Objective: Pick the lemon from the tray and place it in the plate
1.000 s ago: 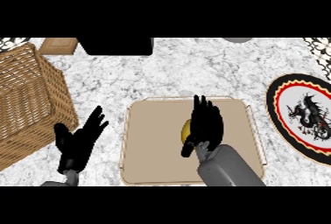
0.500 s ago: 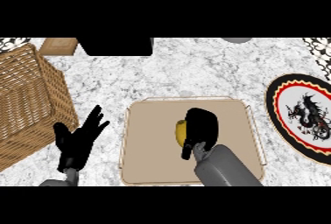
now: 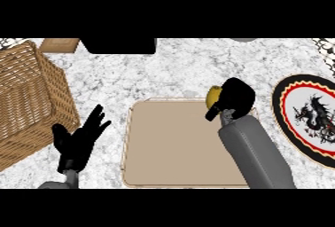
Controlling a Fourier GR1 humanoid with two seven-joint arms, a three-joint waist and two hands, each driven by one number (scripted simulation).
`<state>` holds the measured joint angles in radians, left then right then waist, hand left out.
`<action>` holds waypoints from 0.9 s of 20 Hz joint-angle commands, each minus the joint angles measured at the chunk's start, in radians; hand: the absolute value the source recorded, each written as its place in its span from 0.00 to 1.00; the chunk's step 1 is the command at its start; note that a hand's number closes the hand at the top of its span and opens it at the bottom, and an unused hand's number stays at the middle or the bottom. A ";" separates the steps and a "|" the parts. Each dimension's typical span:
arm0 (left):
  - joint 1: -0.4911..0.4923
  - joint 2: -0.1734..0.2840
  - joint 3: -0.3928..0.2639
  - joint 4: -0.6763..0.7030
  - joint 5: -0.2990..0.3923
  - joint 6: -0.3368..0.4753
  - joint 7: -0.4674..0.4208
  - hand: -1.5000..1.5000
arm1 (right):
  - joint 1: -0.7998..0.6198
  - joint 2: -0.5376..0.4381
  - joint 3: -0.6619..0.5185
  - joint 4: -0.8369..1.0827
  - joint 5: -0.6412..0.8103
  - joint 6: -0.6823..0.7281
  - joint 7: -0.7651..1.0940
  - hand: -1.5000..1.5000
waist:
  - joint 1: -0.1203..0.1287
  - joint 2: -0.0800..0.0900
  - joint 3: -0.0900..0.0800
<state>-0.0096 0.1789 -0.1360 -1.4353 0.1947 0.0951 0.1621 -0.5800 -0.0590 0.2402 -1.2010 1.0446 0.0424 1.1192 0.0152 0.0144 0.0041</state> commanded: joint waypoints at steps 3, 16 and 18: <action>-0.001 -0.003 -0.020 0.008 -0.008 -0.005 0.018 0.50 | -0.178 -0.114 -0.197 0.080 0.197 -0.222 0.211 1.00 | 0.040 0.022 -0.005; -0.029 -0.026 -0.049 0.028 -0.031 0.006 0.024 0.50 | -0.301 -0.177 -0.428 0.135 0.654 -0.450 0.367 1.00 | 0.055 0.025 -0.002; -0.036 -0.020 -0.039 0.012 -0.019 0.001 0.041 0.50 | -0.294 -0.165 -0.474 0.111 0.708 -0.490 0.367 1.00 | 0.049 0.018 -0.002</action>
<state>-0.0451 0.1593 -0.1752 -1.4398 0.1752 0.0934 0.1809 -0.8586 -0.2405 -0.1688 -1.0792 1.6547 -0.2615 1.2213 0.0723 0.0330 0.0037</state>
